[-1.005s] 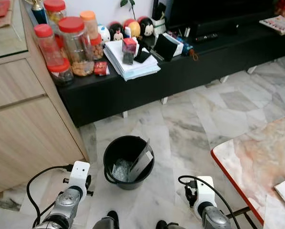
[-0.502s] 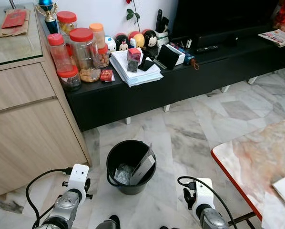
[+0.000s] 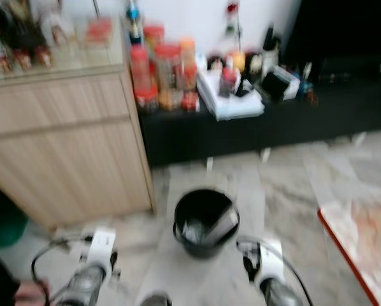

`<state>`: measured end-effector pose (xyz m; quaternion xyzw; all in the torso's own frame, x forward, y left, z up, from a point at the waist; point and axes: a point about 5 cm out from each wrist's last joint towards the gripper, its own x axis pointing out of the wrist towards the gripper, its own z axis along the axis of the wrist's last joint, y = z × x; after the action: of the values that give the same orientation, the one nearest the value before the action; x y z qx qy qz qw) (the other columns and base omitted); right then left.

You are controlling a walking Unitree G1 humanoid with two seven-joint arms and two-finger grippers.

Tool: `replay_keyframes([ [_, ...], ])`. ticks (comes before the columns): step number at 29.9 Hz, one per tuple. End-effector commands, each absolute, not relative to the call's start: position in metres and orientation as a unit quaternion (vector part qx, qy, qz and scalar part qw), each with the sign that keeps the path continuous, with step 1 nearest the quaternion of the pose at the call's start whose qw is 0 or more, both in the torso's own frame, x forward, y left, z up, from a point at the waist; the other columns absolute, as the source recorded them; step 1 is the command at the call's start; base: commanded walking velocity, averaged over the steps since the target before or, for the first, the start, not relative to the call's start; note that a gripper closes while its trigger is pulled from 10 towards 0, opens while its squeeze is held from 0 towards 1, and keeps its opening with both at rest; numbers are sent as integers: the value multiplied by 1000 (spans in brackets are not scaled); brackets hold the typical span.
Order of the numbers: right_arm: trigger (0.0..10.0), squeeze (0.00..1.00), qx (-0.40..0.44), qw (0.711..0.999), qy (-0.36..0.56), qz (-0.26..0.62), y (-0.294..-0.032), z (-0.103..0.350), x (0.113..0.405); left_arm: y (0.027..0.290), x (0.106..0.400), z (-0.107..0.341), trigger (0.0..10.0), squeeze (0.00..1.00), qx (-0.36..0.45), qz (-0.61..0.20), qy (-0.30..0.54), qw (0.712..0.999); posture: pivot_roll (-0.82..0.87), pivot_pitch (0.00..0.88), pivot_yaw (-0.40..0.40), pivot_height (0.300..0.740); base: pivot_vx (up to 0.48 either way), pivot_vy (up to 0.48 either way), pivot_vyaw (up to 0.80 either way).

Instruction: Picking trash to rubbish bin

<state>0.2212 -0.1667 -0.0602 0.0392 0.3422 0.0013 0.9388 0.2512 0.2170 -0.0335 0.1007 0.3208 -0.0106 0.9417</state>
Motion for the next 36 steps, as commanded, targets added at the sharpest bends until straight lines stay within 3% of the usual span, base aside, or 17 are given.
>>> replay_keyframes([
  [1,10000,0,40,937,346,-4,-171,-61,219,213,259,-29,10000,0,104,-19,308,945,123,75,-26,740,0,0,0],
  [23,10000,0,38,936,350,-6,-172,-63,216,210,256,-30,10000,0,99,-25,310,945,126,59,-30,740,0,0,0],
  [36,10000,0,42,936,349,-12,-173,-64,214,209,258,-30,10000,0,86,-21,309,947,127,96,-32,740,-76,0,0],
])
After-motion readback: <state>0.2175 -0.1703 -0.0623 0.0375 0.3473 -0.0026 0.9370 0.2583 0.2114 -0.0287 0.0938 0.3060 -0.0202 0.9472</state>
